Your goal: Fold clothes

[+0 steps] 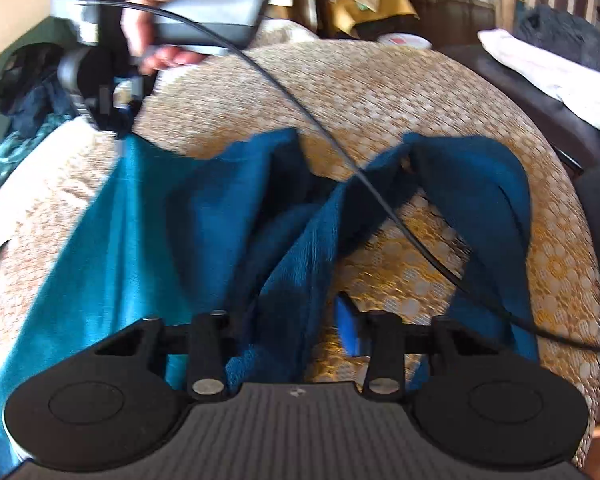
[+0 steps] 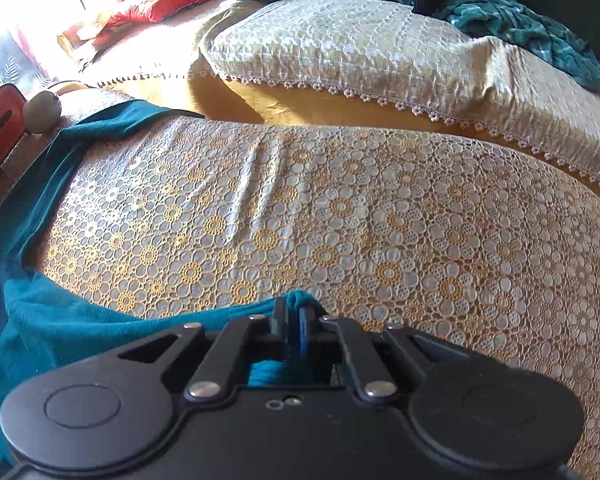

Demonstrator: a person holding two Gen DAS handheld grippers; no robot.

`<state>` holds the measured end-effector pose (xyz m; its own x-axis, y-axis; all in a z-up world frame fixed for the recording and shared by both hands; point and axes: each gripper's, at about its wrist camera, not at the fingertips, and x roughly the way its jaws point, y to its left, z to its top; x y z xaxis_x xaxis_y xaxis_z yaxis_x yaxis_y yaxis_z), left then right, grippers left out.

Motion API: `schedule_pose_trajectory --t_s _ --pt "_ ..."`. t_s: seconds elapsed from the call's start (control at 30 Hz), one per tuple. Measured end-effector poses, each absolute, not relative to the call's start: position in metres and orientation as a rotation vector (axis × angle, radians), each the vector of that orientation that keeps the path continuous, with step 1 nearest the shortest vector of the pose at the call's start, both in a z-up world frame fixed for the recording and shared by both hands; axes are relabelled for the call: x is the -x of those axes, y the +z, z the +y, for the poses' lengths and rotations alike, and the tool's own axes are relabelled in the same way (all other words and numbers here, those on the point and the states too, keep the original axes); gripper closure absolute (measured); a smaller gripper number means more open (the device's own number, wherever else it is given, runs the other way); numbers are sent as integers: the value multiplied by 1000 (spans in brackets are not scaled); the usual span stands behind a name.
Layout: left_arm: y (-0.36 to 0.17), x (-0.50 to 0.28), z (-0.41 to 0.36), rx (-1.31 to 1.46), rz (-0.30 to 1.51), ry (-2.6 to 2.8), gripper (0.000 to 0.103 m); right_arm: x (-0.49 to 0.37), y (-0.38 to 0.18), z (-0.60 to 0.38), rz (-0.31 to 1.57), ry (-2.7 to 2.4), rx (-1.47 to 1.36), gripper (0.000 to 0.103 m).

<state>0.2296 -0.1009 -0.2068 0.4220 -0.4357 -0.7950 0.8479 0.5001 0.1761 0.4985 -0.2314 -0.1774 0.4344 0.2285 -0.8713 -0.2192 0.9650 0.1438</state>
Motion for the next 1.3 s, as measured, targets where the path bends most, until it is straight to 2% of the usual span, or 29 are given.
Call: schedule_pose_trajectory --t_s 0.07,0.1,0.23,0.4,0.73,0.97,1.07,1.17,1.2,1.23,1.3 --pt "-208 -232 -100 -591 772 -881 79 -507 -177 -228 1071 276 -3 0" --pt "-209 -234 -101 -576 782 -877 89 -512 -177 -227 1060 271 -7 0" --pt "-208 -236 -102 -544 766 -898 95 -530 -172 -221 1007 247 -25 0" --pt "-209 -245 -116 -425 797 -965 96 -554 -157 -228 955 214 -41 0" --pt "-201 -241 -151 -420 814 -1133 96 -571 -150 -278 934 104 -35 0" --pt "-200 -238 -157 -439 829 -1067 96 -553 -161 -305 1057 150 -83 0" --pt "-197 -228 -162 -494 796 -1014 88 -527 -152 -318 1075 174 -71 0" --pt "-189 -225 -158 -458 804 -1009 69 -491 -141 -334 1089 198 -67 0" --pt "-186 -223 -158 -455 800 -1004 52 -477 -138 -340 1096 196 -68 0" --pt "-184 -221 -158 -454 794 -999 42 -463 -136 -344 1105 196 -62 0" --pt "-179 -215 -158 -467 777 -973 42 -434 -134 -350 1131 201 -41 0"
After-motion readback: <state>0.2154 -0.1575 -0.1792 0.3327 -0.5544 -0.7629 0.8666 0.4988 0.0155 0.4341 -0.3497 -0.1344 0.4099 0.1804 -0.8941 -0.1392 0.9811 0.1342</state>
